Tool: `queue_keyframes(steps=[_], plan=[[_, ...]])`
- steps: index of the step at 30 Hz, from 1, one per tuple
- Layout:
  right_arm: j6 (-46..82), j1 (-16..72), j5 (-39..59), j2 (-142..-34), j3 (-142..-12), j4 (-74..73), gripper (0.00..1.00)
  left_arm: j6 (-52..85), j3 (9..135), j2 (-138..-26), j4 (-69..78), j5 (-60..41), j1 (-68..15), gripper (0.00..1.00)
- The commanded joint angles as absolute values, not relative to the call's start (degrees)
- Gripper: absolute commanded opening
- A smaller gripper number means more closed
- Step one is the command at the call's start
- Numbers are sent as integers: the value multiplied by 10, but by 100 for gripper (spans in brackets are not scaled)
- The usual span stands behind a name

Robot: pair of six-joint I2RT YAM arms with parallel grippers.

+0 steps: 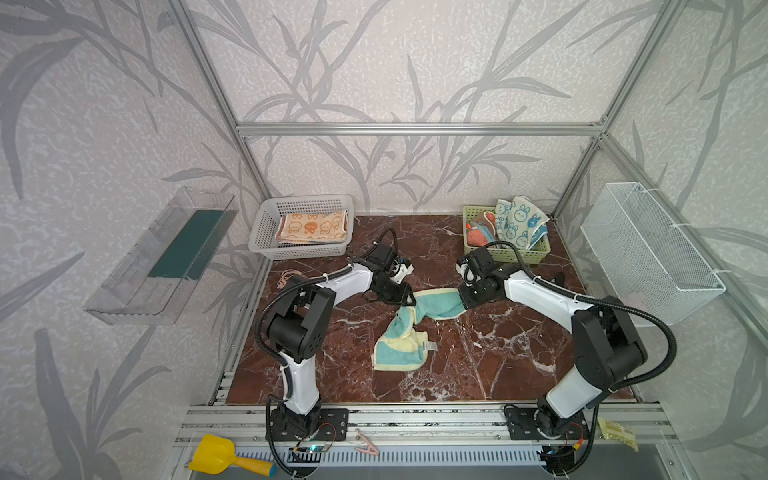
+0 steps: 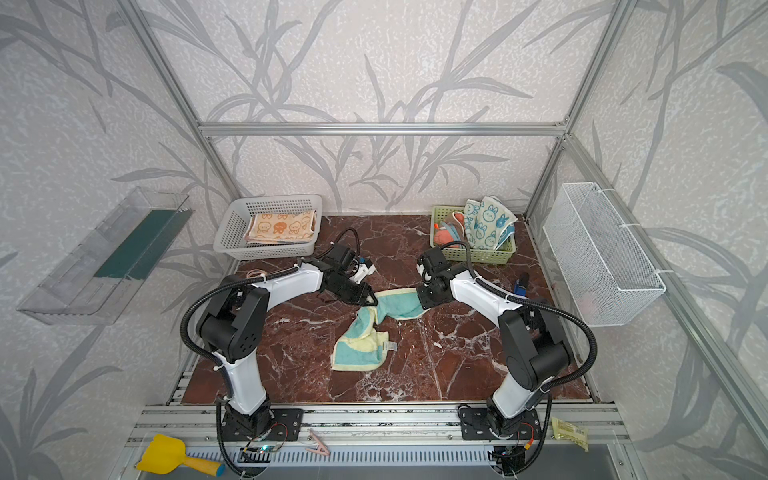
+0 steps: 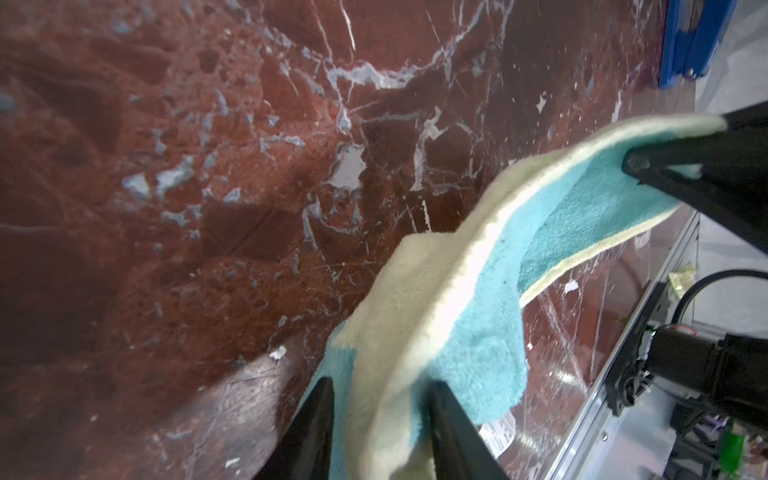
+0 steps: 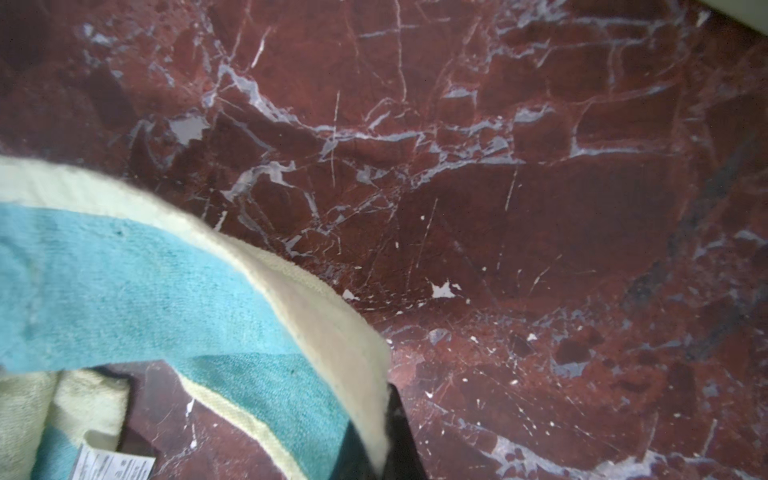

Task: Fold and stack the towels
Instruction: 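Lift the far edge with both grippers and stretch it apart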

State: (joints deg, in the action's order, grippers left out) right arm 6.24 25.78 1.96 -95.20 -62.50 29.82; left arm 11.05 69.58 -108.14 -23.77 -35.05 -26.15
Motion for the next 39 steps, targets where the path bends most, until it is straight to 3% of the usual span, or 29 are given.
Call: queue_keyframes(steps=[1,14,20,23,25,27,34,39], plan=[[63,254,12,-958,-624,285,0,135,685,-1072,-171,-348,-263,42],[63,254,15,-948,-623,288,0,190,678,-1082,-77,-417,-263,42],[63,254,11,-935,-621,297,0,186,683,-1080,-95,-422,-264,18],[61,254,7,-921,-622,302,0,165,682,-1060,-127,-405,-264,15],[59,254,4,-911,-624,308,0,146,684,-1043,-154,-392,-264,7],[58,254,4,-897,-635,326,0,121,692,-1018,-193,-370,-263,0],[49,259,-32,-766,-702,403,0,21,767,-874,-334,-249,-264,0],[21,308,-111,-649,-759,435,0,-17,760,-727,-309,-214,-271,0]])
